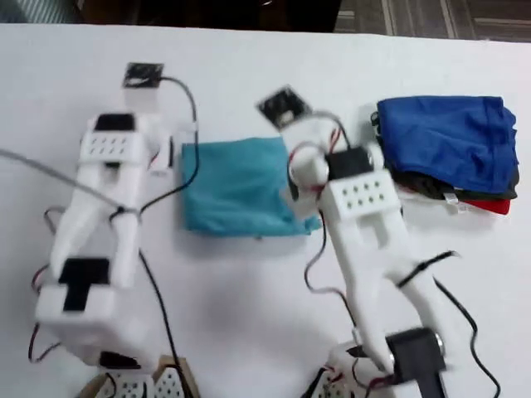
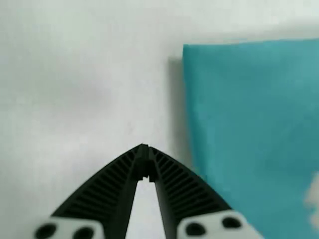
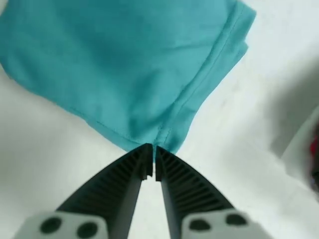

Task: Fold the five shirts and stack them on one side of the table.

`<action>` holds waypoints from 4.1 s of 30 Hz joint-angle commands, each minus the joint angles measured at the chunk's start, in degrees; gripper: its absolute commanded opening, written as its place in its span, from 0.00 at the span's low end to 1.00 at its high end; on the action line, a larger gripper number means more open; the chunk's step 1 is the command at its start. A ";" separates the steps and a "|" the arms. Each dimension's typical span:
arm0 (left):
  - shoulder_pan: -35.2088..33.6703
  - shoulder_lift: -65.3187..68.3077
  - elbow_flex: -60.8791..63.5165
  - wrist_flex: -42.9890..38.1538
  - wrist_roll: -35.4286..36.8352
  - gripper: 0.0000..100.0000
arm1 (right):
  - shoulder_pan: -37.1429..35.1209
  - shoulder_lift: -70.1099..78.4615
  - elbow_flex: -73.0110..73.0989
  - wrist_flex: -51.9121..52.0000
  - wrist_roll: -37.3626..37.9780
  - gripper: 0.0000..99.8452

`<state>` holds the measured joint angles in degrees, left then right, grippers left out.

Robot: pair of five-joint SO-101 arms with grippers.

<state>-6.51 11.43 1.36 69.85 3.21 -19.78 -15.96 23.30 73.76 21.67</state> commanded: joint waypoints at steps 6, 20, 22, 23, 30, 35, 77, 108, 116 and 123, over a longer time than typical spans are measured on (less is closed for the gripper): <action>6.95 16.53 -22.99 6.24 4.66 0.03 | -0.66 -5.85 17.49 -17.63 -0.26 0.02; 3.25 38.77 -43.74 7.91 4.57 0.03 | -0.13 -5.76 28.66 -29.41 0.18 0.02; 3.16 39.38 -45.32 10.11 4.57 0.03 | 0.40 -5.76 29.19 -30.55 0.18 0.02; 3.16 39.47 -46.11 11.25 4.57 0.03 | 0.75 -5.76 28.92 -30.73 0.18 0.02; 3.16 39.47 -55.43 21.80 4.40 0.03 | 4.26 -6.20 18.64 -22.90 -0.26 0.02; 3.60 39.38 -66.07 32.79 4.22 0.03 | 6.02 -5.67 6.86 -17.36 -6.59 0.02; 8.70 -10.99 27.65 -12.75 -2.90 0.03 | 8.13 63.43 -82.20 14.64 -16.09 0.02; -7.91 -10.81 15.34 -0.97 -7.47 0.03 | -1.36 64.04 -77.63 27.30 -23.12 0.28; -7.82 -10.90 15.16 -0.97 -7.47 0.03 | -1.36 64.04 -77.54 27.30 -23.74 0.36; -7.82 -10.81 15.52 -0.62 -7.30 0.03 | -2.33 66.24 -77.54 27.21 -26.90 0.36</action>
<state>-13.98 2.02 17.10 69.58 -3.91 -21.27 49.36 -53.98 100.04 -3.65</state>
